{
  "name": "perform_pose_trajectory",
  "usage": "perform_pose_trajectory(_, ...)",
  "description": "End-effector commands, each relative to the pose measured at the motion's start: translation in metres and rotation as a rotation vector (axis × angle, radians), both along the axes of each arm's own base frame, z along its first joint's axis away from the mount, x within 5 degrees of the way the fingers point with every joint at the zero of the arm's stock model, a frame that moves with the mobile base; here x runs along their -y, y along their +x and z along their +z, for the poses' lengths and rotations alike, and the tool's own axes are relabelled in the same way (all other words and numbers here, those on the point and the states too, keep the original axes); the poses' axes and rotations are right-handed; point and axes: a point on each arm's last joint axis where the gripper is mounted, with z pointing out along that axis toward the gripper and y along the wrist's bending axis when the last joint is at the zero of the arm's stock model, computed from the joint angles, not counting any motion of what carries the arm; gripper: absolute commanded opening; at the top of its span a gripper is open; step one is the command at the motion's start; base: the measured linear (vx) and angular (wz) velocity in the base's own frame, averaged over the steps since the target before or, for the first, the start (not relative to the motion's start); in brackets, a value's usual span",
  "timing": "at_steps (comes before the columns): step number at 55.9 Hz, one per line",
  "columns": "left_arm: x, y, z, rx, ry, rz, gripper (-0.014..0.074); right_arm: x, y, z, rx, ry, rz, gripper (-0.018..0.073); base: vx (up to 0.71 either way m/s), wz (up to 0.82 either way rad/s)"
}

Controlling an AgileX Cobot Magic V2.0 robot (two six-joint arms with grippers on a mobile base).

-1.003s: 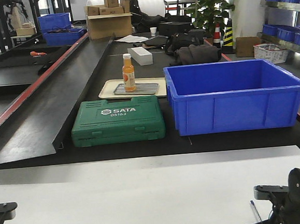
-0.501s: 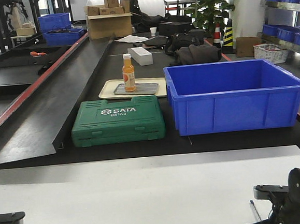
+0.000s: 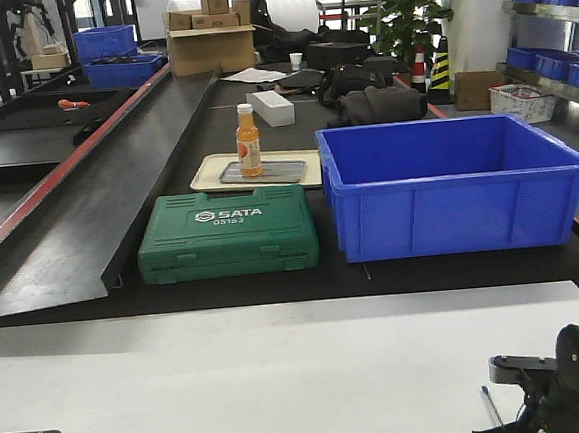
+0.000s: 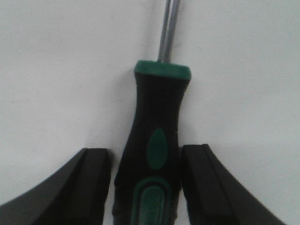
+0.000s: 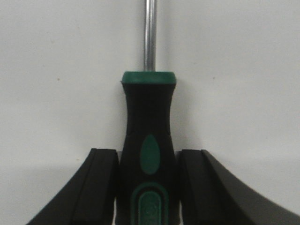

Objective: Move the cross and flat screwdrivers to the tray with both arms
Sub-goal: 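Close the left gripper on the other green-black screwdriver handle, then lift both screwdrivers upright off the table with both grippers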

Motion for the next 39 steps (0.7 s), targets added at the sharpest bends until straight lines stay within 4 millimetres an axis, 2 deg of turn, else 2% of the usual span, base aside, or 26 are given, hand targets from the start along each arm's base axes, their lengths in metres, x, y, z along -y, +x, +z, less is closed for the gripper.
perform_pose_trajectory(1,0.000,0.006,0.007,0.035,-0.009,0.009,0.0357,0.001,0.006,0.017,0.075,0.005,-0.006,0.0000,0.00,0.00)
perform_pose_trajectory(5,0.000,0.004,0.003,0.006,-0.010,0.008,0.0271,0.001,0.006,0.017,0.076,0.005,-0.006,0.0000,0.00,0.00)
perform_pose_trajectory(14,0.000,0.002,-0.001,-0.028,-0.010,-0.003,-0.0010,0.001,0.006,0.017,0.076,0.005,-0.006,0.0000,0.00,0.00)
perform_pose_trajectory(26,0.000,0.004,0.011,0.033,-0.009,-0.002,-0.0005,0.001,0.004,0.025,0.080,-0.003,0.031,0.0000,0.00,0.00)
perform_pose_trajectory(34,0.000,0.006,0.042,0.164,-0.011,0.003,-0.0004,0.000,0.001,0.054,0.152,0.002,0.028,0.0000,0.00,0.00)
perform_pose_trajectory(39,0.000,0.004,0.069,0.267,-0.013,0.005,-0.0003,0.000,-0.003,0.083,0.231,0.000,0.027,0.0000,0.00,0.00)
